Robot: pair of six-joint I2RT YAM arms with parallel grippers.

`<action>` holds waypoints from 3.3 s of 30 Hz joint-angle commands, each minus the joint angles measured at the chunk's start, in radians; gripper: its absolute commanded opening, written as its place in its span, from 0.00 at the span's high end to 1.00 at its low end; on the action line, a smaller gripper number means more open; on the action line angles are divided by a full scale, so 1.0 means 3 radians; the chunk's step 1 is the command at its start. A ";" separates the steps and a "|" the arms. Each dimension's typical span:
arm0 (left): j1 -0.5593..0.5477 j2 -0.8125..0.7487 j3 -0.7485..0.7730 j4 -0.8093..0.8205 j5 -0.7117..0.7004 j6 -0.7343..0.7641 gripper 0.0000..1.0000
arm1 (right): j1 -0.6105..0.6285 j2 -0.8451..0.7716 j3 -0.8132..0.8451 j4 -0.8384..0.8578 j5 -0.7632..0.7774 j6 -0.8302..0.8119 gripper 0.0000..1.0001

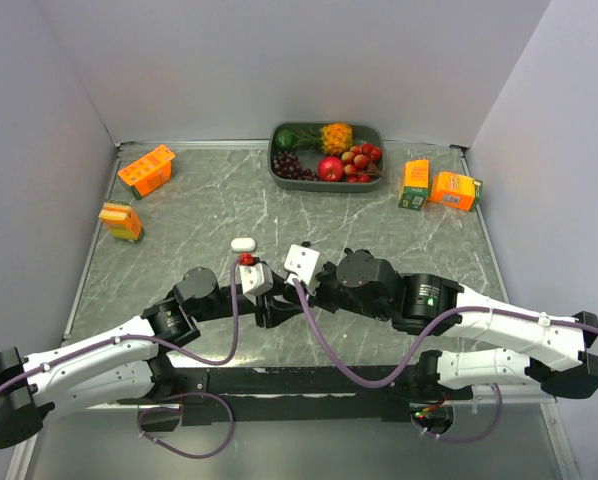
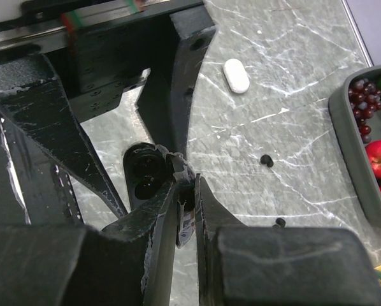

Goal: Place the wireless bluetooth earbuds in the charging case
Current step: Open the charging case, then pick up the earbud from the center of the board.

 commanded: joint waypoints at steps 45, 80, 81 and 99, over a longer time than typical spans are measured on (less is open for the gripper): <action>0.0009 -0.0691 -0.1254 0.2221 -0.0416 -0.0642 0.99 | -0.1259 -0.0614 -0.0071 0.0369 -0.0343 0.1559 0.27; -0.0221 -0.1361 -0.1449 0.1799 -0.0845 -0.0658 0.99 | -0.3127 0.2009 -0.0271 0.0716 -0.0373 0.2542 0.62; -0.0236 -0.1361 -0.1444 0.1789 -0.0845 -0.0658 0.99 | -0.3137 0.2055 -0.0266 0.0731 -0.0388 0.2532 0.63; -0.0252 -0.1325 -0.1418 0.1733 -0.0861 -0.0694 0.99 | -0.3147 0.2566 0.0031 0.0690 -0.0445 0.2419 0.63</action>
